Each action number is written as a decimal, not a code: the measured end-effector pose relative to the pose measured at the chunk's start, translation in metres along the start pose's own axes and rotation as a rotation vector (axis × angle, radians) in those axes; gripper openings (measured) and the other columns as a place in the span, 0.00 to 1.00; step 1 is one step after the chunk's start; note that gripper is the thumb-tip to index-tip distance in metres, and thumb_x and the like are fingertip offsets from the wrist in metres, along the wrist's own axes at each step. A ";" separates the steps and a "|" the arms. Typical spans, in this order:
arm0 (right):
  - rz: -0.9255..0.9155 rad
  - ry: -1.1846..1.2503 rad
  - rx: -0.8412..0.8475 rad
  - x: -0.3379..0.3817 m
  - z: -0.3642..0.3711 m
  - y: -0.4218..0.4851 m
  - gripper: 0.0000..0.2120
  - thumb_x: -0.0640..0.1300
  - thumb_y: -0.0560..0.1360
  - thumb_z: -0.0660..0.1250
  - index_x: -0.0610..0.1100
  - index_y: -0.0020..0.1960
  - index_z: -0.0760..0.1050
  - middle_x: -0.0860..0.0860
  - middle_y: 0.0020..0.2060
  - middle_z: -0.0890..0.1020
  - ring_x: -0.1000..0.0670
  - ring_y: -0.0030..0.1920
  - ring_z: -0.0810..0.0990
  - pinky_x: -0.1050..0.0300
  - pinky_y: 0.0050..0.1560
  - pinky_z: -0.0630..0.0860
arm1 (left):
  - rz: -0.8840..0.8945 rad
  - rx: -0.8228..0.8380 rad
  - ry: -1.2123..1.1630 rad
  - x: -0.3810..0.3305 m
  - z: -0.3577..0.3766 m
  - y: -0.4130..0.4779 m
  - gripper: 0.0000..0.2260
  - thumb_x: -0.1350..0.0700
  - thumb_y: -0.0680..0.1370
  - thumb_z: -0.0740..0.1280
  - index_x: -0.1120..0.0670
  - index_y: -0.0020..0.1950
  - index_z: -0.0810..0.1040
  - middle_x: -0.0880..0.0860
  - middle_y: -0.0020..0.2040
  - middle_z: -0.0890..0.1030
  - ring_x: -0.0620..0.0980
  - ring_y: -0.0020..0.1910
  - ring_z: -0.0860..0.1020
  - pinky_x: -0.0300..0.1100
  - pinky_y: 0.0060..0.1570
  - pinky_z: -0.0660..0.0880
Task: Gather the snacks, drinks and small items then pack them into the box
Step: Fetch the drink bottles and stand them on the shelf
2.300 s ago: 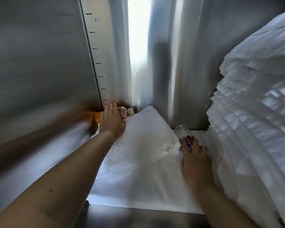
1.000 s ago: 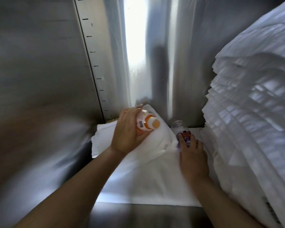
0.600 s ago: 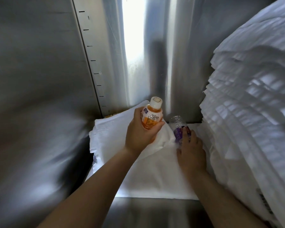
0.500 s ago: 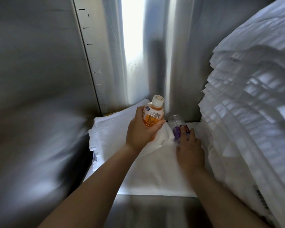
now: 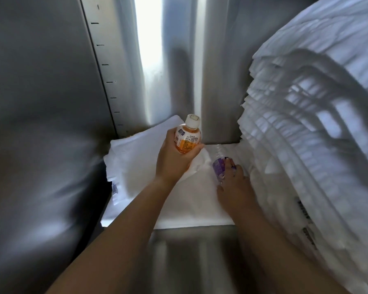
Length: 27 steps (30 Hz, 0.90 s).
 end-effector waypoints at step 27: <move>-0.149 0.531 0.002 -0.004 -0.015 -0.205 0.31 0.49 0.68 0.74 0.54 0.66 0.62 0.55 0.58 0.69 0.53 0.51 0.76 0.65 0.46 0.72 | -0.183 -0.065 -0.064 0.018 -0.058 -0.234 0.23 0.47 0.67 0.76 0.44 0.57 0.68 0.43 0.46 0.80 0.35 0.42 0.79 0.28 0.39 0.75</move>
Point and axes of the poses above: each hand's wrist, its own y-axis towards the middle knuckle, its own z-axis out of the palm, x = y × z, the point moved 4 cm from there along y, towards the middle knuckle
